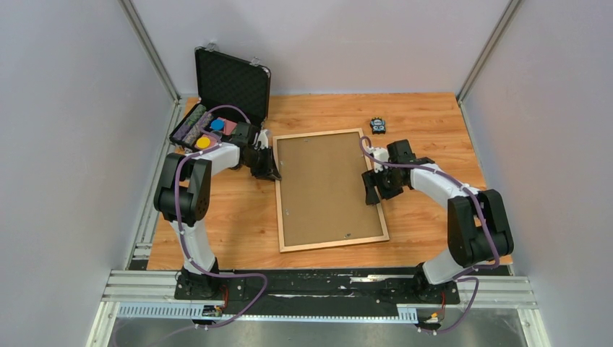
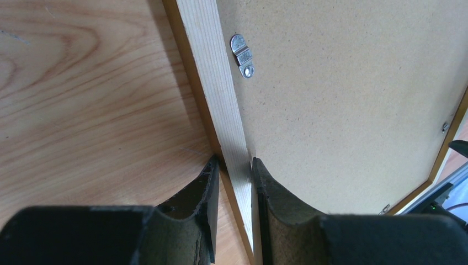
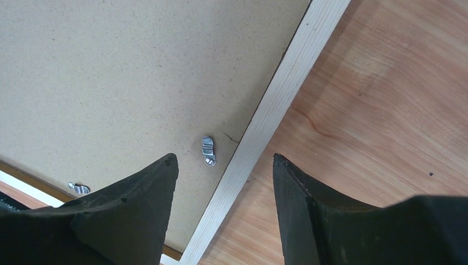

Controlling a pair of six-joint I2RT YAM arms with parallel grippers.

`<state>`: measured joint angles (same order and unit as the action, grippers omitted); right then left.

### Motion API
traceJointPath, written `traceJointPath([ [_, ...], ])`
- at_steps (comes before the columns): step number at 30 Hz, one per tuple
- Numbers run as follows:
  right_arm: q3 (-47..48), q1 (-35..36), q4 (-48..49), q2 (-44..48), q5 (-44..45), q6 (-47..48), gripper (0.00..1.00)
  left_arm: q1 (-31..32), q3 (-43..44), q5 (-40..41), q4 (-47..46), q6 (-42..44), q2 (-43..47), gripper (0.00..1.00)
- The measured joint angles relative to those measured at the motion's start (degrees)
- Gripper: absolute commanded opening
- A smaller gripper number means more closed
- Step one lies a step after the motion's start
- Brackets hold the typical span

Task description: Put the photo into the frame

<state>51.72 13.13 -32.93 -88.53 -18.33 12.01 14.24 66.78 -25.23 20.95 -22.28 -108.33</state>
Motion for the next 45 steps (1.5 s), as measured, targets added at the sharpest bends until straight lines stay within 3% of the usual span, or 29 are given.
traceJointPath([
  [12,0.0,1.5,1.0,-2.3,1.9,-0.4,0.52,0.0,0.0,-0.2,-0.1,0.0,0.0,0.0],
  [18,0.0,1.9,1.1,-2.6,3.0,-0.4,0.39,-0.1,0.0,-0.2,-0.2,-0.1,0.0,0.0],
  [30,0.1,1.6,1.2,-2.8,3.6,-1.0,0.25,-0.3,-0.1,-0.3,-0.3,-0.2,0.0,0.0],
  [45,0.1,0.4,0.8,-2.7,1.1,2.5,0.2,-0.9,-0.4,-0.8,-0.6,-0.2,0.0,0.0],
])
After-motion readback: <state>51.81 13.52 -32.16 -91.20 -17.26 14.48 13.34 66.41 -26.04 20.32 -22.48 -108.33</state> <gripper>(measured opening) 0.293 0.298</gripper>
